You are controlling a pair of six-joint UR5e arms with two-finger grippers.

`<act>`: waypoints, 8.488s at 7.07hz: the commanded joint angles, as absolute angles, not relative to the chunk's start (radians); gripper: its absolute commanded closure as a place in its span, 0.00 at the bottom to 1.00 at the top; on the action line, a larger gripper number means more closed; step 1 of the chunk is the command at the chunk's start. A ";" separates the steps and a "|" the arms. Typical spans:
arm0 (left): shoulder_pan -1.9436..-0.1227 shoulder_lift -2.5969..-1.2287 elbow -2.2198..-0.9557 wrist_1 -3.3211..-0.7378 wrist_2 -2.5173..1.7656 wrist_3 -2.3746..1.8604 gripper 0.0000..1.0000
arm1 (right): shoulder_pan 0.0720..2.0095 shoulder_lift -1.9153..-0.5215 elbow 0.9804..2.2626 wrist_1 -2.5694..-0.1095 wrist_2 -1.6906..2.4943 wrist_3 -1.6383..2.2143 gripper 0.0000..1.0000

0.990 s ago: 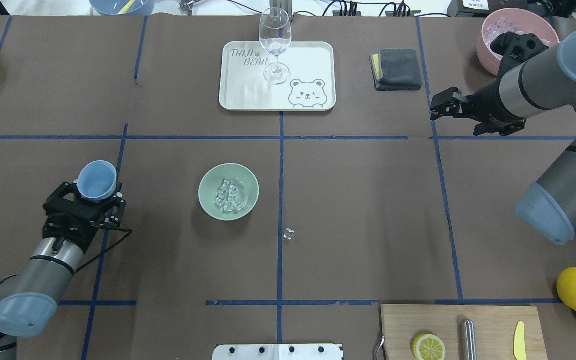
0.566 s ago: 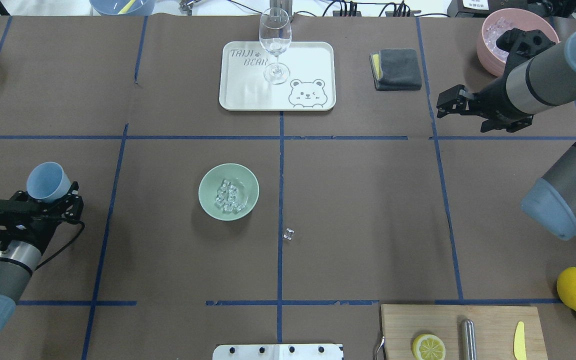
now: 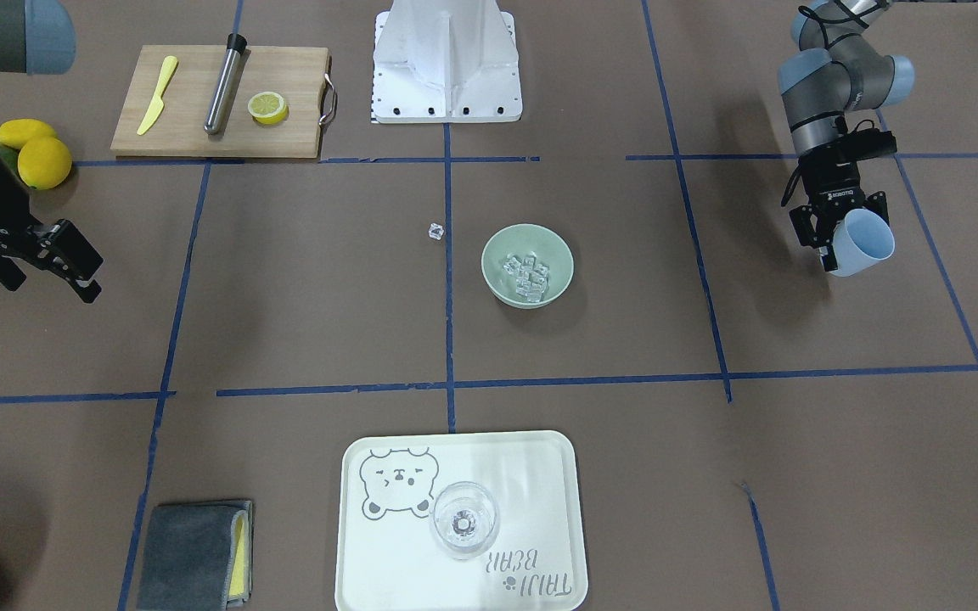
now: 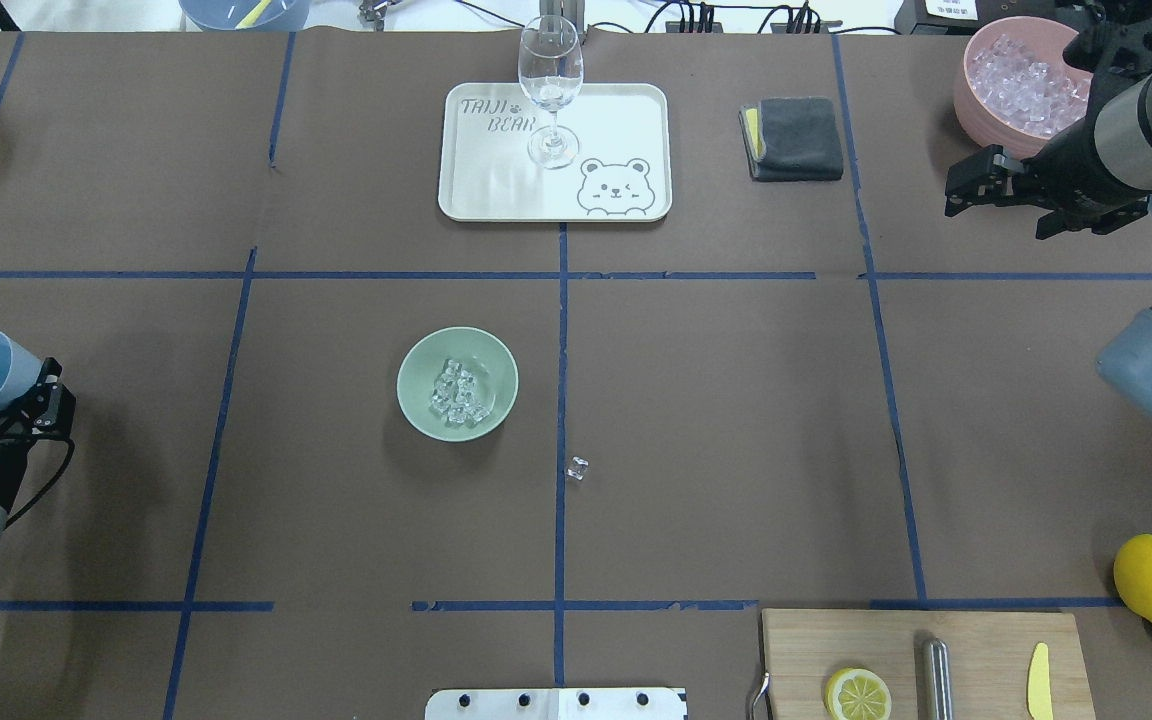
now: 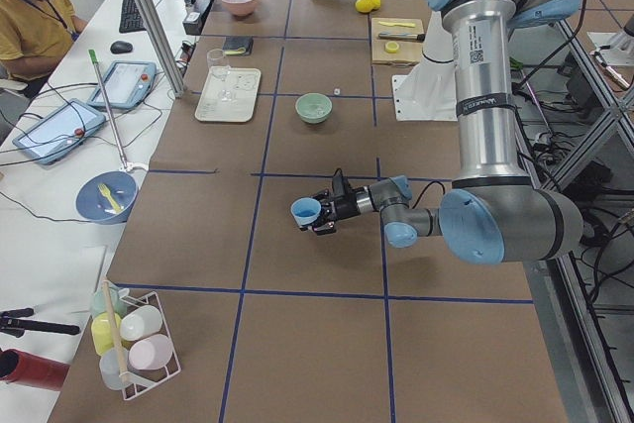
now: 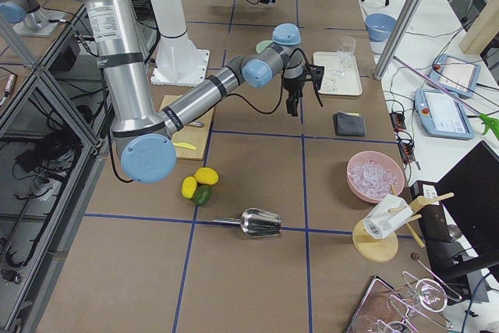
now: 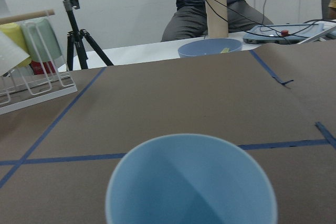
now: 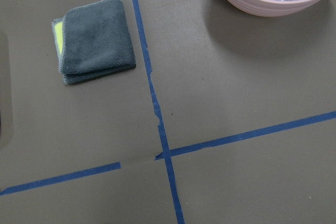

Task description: Pour ice into bowl

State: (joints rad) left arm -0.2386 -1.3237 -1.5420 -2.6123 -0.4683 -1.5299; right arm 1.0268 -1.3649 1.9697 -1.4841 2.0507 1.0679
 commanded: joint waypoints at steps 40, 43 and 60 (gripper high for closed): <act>-1.293 -1.489 -1.690 -2.144 -2.184 -0.181 0.00 | 0.411 -0.709 1.405 -1.394 1.812 1.675 0.24; -1.295 -1.482 -1.698 -2.148 -2.184 -0.181 0.00 | 0.411 -0.713 1.405 -1.382 1.787 1.697 1.00; -1.293 -1.479 -1.687 -2.180 -2.183 -0.184 0.00 | 0.931 -1.628 1.749 -1.054 2.191 1.057 1.00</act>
State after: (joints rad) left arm -1.2932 -1.4775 -1.6894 -2.1798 -2.1830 -0.1841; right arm 0.9482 -1.6383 1.7645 -1.0604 2.1905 1.0441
